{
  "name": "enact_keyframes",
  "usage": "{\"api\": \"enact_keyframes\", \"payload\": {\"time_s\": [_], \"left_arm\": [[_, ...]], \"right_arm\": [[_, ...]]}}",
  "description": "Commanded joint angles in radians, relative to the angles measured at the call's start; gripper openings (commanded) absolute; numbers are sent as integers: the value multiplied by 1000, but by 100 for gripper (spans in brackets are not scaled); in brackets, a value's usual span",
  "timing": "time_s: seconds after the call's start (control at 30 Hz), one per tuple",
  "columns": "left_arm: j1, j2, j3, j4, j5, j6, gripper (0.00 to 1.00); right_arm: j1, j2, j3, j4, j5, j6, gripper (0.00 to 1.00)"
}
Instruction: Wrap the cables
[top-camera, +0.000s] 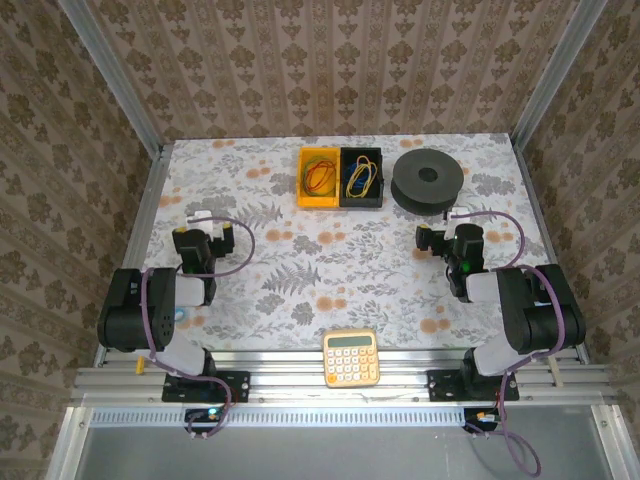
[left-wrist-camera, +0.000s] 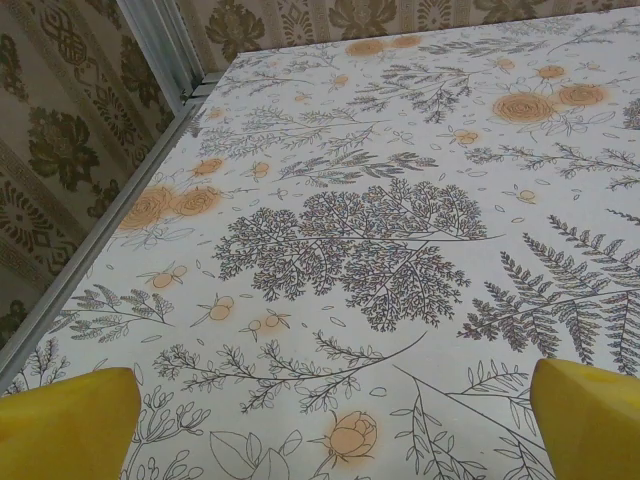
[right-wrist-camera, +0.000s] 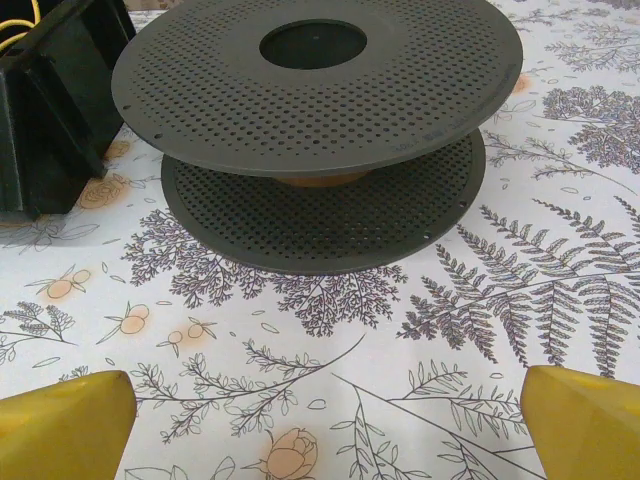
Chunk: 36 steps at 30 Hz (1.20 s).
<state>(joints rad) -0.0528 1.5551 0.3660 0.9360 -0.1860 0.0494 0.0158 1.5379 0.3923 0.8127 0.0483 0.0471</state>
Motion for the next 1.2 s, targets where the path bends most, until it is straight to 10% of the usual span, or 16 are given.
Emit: {"api": "enact_keyframes", "payload": {"time_s": [0.0, 1.17], "left_arm": [[-9, 4, 9, 27, 10, 14, 100], [5, -28, 23, -26, -28, -14, 100]], "right_arm": [[-5, -8, 20, 32, -2, -17, 100], [-11, -33, 20, 12, 32, 7, 100]]}}
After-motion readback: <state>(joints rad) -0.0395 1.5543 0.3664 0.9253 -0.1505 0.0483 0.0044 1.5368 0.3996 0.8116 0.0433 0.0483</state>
